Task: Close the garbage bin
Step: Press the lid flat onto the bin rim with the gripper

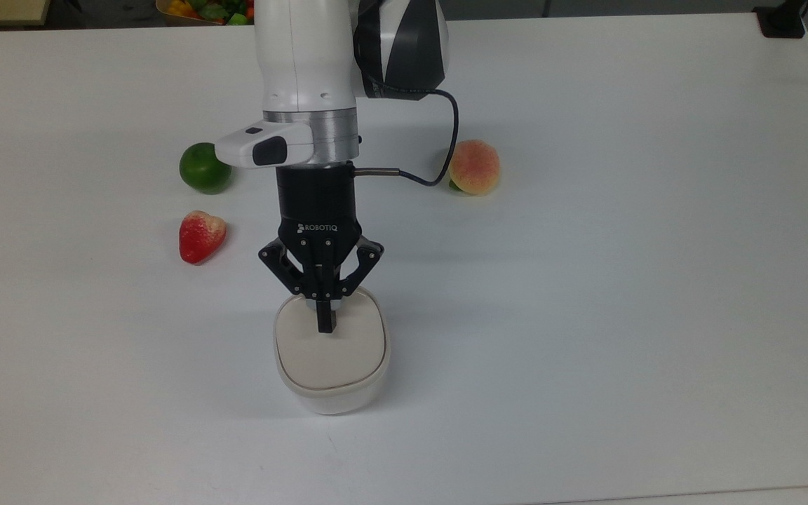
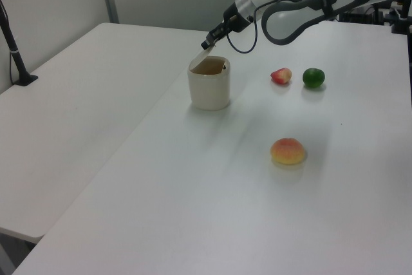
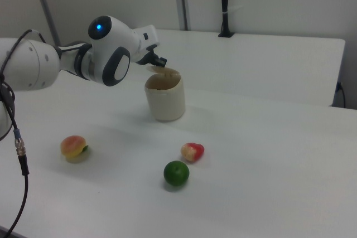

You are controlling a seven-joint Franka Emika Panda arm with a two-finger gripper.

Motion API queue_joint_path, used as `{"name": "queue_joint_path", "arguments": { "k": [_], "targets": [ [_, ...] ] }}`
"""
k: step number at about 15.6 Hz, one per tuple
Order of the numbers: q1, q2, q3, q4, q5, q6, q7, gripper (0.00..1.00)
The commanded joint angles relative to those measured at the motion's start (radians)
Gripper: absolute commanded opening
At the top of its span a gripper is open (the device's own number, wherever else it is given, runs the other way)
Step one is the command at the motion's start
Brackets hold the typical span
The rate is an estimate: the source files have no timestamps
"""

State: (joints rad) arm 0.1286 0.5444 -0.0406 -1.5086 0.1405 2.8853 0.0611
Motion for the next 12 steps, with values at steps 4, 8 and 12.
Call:
{"name": "queue_joint_path", "arguments": {
  "k": [4,8,12],
  "targets": [
    [-0.006,-0.049,0.005,-0.07,-0.005,-0.087,0.002,0.0],
    [-0.009,-0.049,0.005,-0.081,-0.007,-0.133,-0.006,0.0],
    [-0.011,-0.05,0.005,-0.081,-0.009,-0.169,-0.01,0.0]
  ]
}}
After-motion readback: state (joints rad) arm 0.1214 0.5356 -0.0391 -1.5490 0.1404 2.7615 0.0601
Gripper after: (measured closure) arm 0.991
